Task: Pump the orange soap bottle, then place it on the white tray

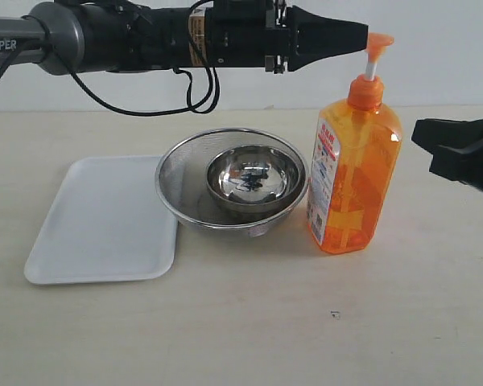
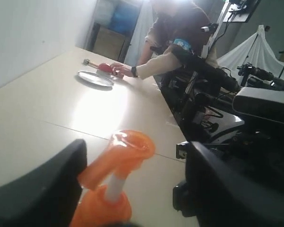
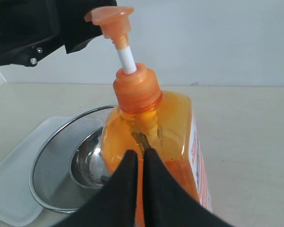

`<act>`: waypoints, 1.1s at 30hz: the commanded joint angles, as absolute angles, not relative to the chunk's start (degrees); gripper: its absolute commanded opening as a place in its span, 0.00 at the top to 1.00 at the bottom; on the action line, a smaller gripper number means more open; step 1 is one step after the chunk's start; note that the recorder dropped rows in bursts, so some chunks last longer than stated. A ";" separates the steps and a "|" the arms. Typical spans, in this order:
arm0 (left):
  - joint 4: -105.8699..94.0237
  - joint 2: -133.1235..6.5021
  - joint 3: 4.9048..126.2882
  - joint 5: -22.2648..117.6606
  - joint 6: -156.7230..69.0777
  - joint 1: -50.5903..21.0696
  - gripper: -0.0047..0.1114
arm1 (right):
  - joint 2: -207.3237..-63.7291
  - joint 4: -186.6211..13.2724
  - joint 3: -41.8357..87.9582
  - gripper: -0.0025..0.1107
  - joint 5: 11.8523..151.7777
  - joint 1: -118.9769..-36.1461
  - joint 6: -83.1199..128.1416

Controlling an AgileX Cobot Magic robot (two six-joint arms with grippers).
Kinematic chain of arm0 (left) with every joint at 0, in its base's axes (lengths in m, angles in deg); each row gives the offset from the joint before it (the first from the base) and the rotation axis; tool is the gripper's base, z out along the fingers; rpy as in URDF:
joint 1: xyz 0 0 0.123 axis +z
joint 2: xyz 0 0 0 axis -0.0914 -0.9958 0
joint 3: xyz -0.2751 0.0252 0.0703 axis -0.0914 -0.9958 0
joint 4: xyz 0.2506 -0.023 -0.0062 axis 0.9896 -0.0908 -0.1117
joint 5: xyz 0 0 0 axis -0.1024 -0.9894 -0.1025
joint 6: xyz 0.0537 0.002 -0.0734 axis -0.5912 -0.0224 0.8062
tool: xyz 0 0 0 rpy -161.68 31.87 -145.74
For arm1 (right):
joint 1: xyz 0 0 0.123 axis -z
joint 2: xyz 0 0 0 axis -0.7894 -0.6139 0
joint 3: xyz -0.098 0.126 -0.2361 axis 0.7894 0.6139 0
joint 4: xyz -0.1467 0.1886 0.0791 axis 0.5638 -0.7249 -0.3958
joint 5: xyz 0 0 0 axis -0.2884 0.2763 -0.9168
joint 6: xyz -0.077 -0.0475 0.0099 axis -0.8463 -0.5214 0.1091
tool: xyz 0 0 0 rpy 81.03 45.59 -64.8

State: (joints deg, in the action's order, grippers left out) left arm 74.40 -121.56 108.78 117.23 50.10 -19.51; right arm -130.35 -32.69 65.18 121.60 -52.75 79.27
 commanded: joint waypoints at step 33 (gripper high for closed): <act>82.45 -118.84 109.17 117.66 50.96 -16.49 0.48 | -130.25 -31.64 65.28 0.97 123.29 -52.70 78.64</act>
